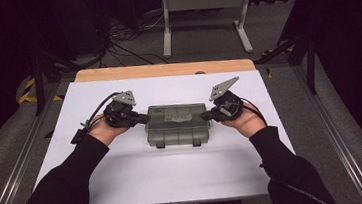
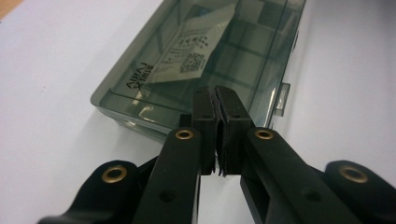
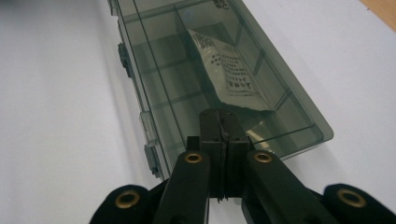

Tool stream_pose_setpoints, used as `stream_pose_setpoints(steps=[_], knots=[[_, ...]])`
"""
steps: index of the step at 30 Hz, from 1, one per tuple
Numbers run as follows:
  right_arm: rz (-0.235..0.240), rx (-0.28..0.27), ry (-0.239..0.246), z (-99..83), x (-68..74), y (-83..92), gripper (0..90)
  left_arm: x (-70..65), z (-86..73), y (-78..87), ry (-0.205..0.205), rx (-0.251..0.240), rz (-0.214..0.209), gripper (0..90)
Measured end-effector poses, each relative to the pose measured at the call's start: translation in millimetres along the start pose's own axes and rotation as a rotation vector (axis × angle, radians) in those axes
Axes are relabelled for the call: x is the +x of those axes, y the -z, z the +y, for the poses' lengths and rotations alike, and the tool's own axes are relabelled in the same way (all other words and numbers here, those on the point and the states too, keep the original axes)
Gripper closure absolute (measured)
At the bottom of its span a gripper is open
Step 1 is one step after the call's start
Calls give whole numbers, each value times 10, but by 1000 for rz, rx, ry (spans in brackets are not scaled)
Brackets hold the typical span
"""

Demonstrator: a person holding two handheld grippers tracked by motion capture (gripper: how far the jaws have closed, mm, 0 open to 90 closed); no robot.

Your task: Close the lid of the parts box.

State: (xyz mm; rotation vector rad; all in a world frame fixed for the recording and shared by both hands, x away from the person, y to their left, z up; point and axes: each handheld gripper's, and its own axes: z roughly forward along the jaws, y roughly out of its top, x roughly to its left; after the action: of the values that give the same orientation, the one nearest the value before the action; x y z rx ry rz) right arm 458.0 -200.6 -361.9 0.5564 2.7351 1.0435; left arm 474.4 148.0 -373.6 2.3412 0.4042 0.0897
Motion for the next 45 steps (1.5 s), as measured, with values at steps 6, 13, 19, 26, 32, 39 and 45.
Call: stream_pose_setpoints(steps=[6,13,19,26,32,39,45], knots=[[7,20,-2,-42,33,-47,898,-42,-22,-49,-14,18,-11,868],[21,33,-6,-111,83,-110,898,-89,-69,-118,-27,41,-21,869],[24,45,-5,-148,102,-151,898,-105,-85,-163,-28,64,-27,868],[23,56,0,-187,118,-190,898,-109,-126,-213,-26,78,-33,868],[22,57,-1,-212,130,-206,898,-106,-148,-228,-23,75,-34,867],[19,75,6,-217,159,-242,898,-124,-170,-266,-25,97,-20,869],[17,69,10,-236,154,-270,898,-128,-178,-267,-27,91,-17,871]])
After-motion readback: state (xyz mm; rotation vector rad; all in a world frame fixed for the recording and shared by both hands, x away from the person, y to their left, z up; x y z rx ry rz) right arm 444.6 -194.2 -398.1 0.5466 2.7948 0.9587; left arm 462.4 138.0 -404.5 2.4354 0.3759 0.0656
